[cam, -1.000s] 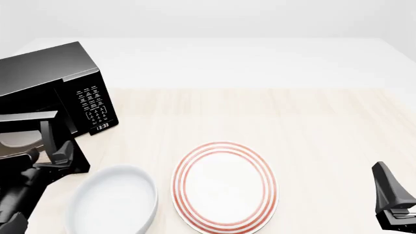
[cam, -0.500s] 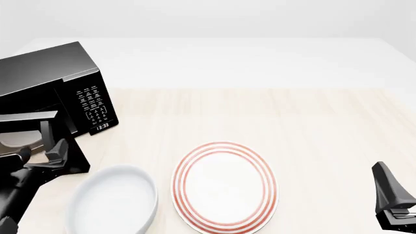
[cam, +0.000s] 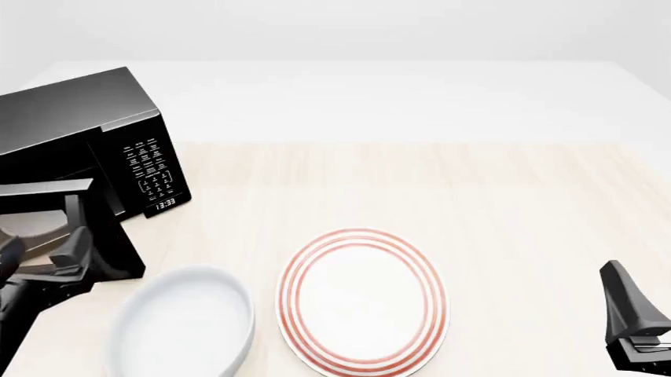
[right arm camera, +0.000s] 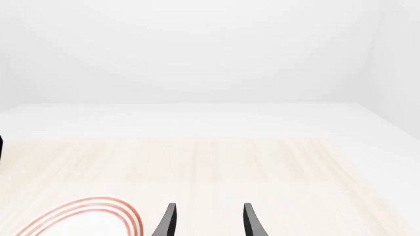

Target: Open the microwave.

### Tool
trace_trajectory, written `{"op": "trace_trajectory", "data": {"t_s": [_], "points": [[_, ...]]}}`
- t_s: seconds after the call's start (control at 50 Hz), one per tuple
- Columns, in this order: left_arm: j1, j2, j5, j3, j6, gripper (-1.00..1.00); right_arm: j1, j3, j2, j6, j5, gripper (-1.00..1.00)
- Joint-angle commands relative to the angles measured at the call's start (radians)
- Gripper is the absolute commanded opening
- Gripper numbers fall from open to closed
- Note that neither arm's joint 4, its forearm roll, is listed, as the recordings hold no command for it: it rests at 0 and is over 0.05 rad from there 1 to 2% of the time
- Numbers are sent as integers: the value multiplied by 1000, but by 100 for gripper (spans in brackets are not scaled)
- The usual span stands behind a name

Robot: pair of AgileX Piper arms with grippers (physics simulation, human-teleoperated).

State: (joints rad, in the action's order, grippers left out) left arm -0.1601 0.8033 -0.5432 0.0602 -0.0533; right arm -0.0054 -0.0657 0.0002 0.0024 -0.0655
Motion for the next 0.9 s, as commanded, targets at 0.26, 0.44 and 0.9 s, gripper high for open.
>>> {"op": "trace_trajectory", "data": {"t_s": [0.26, 0.44, 0.9], "points": [[-16, -391, 425, 85, 43, 100, 0, 0, 0, 0, 0, 100], [-35, -513, 588, 158, 51, 100, 0, 0, 0, 0, 0, 100], [-39, -576, 796, 330, 107, 100, 0, 0, 0, 0, 0, 100]]}}
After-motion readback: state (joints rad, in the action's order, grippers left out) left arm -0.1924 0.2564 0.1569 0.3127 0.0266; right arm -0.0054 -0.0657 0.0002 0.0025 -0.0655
